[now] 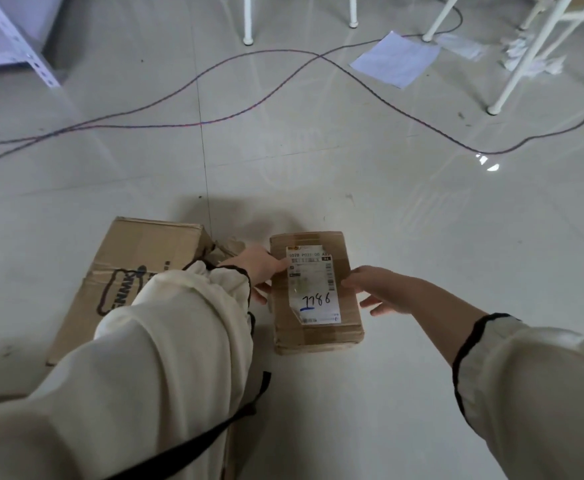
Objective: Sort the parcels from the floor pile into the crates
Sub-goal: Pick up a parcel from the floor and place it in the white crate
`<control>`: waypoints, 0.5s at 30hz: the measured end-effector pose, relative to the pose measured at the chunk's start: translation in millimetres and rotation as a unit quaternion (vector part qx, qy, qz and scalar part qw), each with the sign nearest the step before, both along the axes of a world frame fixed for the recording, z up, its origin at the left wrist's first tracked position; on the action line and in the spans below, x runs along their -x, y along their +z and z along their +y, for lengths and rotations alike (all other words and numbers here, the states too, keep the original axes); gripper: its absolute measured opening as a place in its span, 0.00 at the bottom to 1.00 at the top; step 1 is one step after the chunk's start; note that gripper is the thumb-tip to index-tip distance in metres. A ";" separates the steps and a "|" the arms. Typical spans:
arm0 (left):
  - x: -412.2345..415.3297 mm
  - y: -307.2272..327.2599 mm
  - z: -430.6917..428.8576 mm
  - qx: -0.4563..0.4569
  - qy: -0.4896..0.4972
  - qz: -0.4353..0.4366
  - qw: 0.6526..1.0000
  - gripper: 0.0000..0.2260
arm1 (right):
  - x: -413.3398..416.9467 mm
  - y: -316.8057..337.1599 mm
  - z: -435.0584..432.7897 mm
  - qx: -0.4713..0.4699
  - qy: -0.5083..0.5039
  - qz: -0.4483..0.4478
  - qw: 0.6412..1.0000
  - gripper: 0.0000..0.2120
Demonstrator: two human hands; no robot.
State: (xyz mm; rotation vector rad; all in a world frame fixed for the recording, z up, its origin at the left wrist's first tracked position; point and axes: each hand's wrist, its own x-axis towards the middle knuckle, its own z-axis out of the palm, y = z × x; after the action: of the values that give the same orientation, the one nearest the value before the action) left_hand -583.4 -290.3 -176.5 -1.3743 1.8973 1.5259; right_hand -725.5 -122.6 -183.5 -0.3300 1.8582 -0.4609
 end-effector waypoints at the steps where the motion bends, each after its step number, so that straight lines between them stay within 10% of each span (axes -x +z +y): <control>1: -0.2 -0.7 0.9 -0.011 -0.004 -0.007 1.000 0.19 | 0.3 -1.5 -1.3 0.011 -0.011 -0.009 1.000 0.22; 15: 12.7 -22.4 10.5 0.054 0.194 0.095 0.975 0.15 | -20.5 -7.1 -18.8 0.088 -0.131 0.005 0.988 0.16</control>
State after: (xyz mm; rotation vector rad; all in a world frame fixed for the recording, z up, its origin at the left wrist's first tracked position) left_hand -596.1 -279.8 -198.9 -1.7901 1.9264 1.8123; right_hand -705.0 -141.4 -190.6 -0.2057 1.8837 -0.8064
